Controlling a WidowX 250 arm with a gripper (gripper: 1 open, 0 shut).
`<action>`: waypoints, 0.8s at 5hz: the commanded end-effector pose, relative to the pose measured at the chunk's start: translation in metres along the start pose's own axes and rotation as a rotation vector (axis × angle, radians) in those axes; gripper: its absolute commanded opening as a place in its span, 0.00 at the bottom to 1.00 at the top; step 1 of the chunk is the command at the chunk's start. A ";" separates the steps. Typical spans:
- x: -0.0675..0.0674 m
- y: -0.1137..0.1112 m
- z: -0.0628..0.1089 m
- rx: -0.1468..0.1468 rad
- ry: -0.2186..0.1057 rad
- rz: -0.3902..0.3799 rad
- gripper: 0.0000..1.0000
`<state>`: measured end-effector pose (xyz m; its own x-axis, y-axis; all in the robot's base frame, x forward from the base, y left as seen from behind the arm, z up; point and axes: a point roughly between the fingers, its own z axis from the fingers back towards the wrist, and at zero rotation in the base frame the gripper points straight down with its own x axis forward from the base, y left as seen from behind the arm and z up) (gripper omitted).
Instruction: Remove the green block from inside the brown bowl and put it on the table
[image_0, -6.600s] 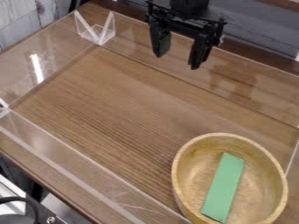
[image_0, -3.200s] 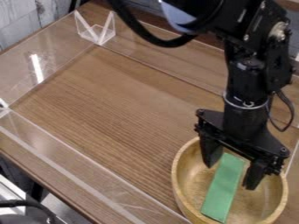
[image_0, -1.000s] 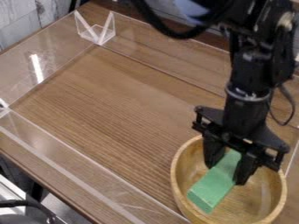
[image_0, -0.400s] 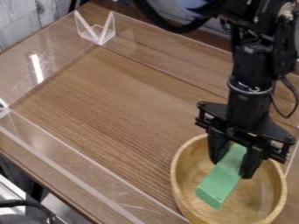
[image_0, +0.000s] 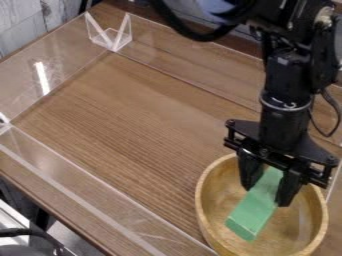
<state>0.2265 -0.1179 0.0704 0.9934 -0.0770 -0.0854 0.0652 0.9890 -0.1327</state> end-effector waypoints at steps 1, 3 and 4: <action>0.004 0.000 0.009 -0.020 -0.036 0.012 0.00; 0.004 0.001 0.007 -0.030 -0.034 0.022 0.00; 0.004 0.001 0.006 -0.033 -0.033 0.026 0.00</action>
<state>0.2263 -0.1175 0.0682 0.9947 -0.0559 -0.0861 0.0424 0.9876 -0.1510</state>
